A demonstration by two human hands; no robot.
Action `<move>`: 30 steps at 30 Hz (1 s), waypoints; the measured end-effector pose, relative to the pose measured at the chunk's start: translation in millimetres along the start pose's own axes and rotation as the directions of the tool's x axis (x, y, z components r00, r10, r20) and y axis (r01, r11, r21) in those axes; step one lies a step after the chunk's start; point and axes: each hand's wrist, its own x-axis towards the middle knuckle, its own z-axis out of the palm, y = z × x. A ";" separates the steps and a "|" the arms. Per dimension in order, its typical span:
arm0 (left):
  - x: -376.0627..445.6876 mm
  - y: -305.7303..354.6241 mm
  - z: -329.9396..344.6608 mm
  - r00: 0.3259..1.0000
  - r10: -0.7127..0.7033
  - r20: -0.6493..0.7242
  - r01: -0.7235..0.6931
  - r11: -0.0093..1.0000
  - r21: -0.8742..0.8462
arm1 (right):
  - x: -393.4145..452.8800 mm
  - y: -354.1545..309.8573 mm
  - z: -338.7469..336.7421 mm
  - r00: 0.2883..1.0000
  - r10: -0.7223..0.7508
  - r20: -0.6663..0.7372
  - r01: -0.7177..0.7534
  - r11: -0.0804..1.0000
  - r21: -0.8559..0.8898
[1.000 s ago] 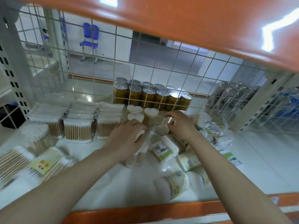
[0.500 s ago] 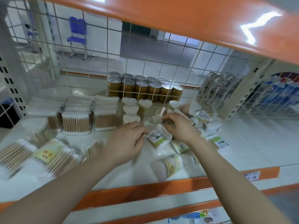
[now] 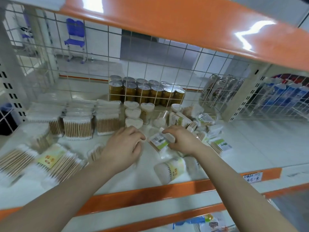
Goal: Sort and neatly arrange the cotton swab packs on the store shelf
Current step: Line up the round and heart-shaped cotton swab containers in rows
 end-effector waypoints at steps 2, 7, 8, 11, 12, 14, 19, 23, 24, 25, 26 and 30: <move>0.4 -5.2 -1.7 0.999 -0.048 0.011 0.048 0.999 0.015 | 7.2 -5.8 0.3 0.997 -0.030 0.072 0.036 0.996 -0.076; -1.6 -15.4 -2.4 0.993 -0.115 0.002 0.115 0.993 0.026 | 26.5 -12.7 4.5 0.968 -0.113 0.226 0.167 0.958 -0.234; -2.1 -16.6 -2.7 0.993 -0.120 -0.004 0.120 0.992 0.026 | 29.0 -13.3 4.4 0.957 -0.128 0.261 0.197 0.945 -0.260; -1.5 -20.7 -3.1 0.989 -0.145 0.002 0.145 0.989 0.026 | 34.7 -13.1 4.6 0.928 -0.173 0.329 0.277 0.912 -0.301; -1.3 -22.7 -2.7 0.987 -0.159 0.012 0.159 0.987 0.028 | 36.1 -13.1 5.1 0.925 -0.176 0.337 0.283 0.910 -0.302; -0.9 -26.6 -0.9 0.985 -0.174 0.011 0.174 0.985 0.020 | 39.3 -12.9 6.5 0.922 -0.173 0.345 0.281 0.914 -0.292; 1.7 -32.5 1.3 0.982 -0.190 0.025 0.189 0.982 0.024 | 44.1 -13.3 4.2 0.916 -0.162 0.366 0.270 0.926 -0.265; 2.8 -34.5 1.4 0.980 -0.195 0.039 0.194 0.980 0.037 | 48.6 -15.3 5.7 0.912 -0.163 0.378 0.275 0.924 -0.266; 2.8 -34.9 1.5 0.980 -0.195 0.044 0.193 0.980 0.039 | 49.7 -15.9 6.3 0.911 -0.158 0.382 0.270 0.927 -0.261; 2.7 -35.2 1.5 0.979 -0.196 0.049 0.194 0.980 0.040 | 50.6 -16.3 6.7 0.910 -0.152 0.385 0.263 0.931 -0.254; 2.6 -35.3 1.3 0.979 -0.196 0.050 0.195 0.980 0.037 | 51.2 -16.7 6.7 0.911 -0.144 0.386 0.253 0.935 -0.249; 0.9 -33.7 -1.3 0.979 -0.198 0.041 0.197 0.980 0.017 | 53.9 -16.8 4.6 0.923 -0.130 0.361 0.218 0.952 -0.214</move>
